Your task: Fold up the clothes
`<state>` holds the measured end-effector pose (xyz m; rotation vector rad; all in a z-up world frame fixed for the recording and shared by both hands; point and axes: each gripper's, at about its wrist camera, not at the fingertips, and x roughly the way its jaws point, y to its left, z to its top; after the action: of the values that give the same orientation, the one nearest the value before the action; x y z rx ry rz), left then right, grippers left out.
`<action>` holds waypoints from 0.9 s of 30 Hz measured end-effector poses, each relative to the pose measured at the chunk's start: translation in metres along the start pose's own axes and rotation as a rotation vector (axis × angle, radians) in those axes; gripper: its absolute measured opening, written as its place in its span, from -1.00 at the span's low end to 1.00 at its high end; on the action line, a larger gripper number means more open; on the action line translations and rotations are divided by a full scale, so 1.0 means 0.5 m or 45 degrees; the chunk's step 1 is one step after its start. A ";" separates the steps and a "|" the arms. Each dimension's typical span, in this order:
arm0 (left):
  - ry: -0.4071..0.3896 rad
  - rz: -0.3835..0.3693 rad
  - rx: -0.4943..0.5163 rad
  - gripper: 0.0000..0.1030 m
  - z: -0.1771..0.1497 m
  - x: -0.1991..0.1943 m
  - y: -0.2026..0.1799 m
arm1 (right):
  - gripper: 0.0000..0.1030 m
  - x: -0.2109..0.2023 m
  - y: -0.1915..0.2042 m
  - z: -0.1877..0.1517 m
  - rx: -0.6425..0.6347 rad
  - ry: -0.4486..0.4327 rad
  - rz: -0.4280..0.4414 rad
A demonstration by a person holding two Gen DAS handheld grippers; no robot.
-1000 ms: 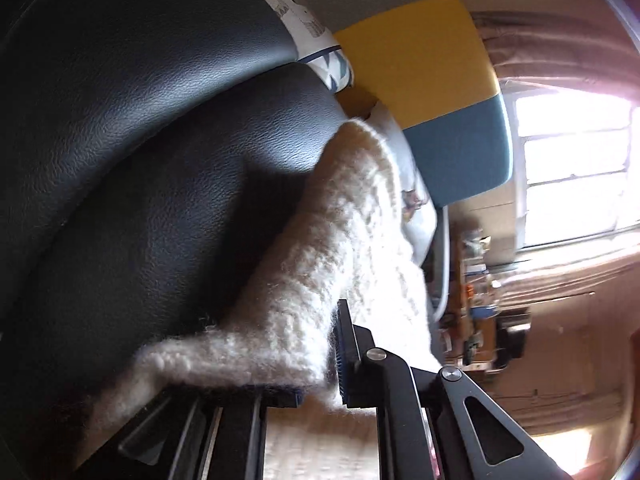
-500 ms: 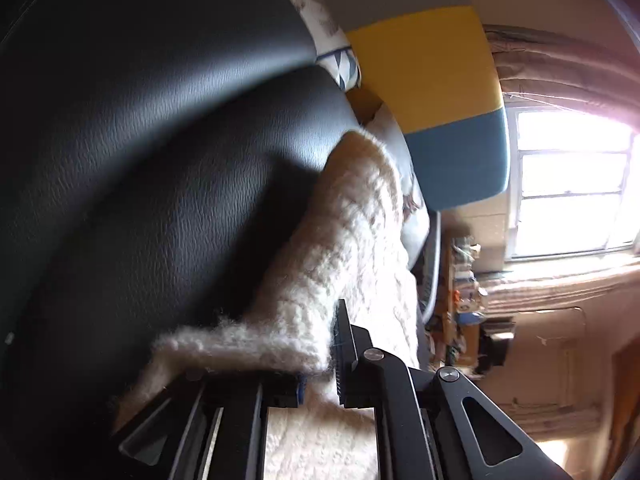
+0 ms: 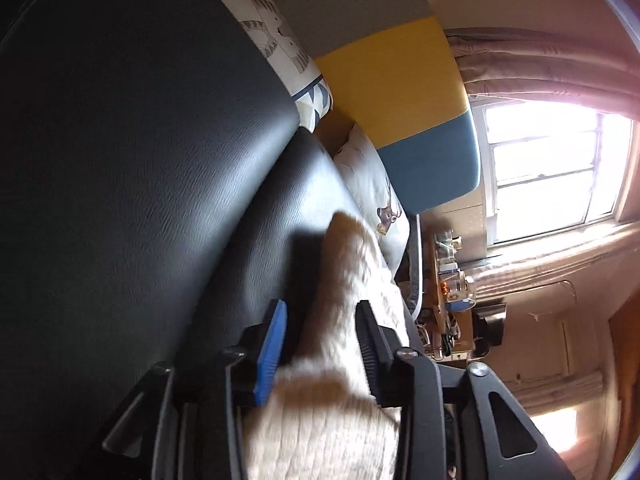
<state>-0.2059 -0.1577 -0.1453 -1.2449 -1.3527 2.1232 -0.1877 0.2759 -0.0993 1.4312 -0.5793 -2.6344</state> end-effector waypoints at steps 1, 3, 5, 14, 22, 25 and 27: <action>0.013 -0.003 -0.002 -0.18 0.018 0.014 -0.002 | -0.52 0.001 -0.008 -0.006 0.005 -0.018 0.027; 0.054 0.014 -0.001 -0.17 0.048 0.053 -0.014 | -0.52 0.000 -0.022 -0.015 0.000 -0.041 0.078; 0.109 0.014 0.005 -0.15 0.083 0.089 -0.022 | -0.55 -0.001 -0.034 -0.022 -0.009 -0.057 0.122; 0.349 0.015 0.185 -0.51 0.136 0.240 -0.097 | -0.57 0.002 -0.056 -0.029 0.010 -0.112 0.236; 0.205 0.442 0.645 -0.70 0.094 0.236 -0.158 | -0.57 0.002 -0.046 -0.023 -0.014 -0.081 0.210; 0.168 0.357 0.561 -0.59 0.087 0.183 -0.155 | -0.54 0.006 -0.043 -0.001 -0.003 -0.006 0.203; 0.103 0.251 0.492 -0.55 0.082 0.125 -0.158 | -0.53 0.006 -0.035 0.013 -0.003 0.036 0.179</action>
<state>-0.2875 -0.1003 -0.1018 -1.3227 -0.7618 2.2948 -0.1929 0.2930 -0.1050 1.3712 -0.6489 -2.5017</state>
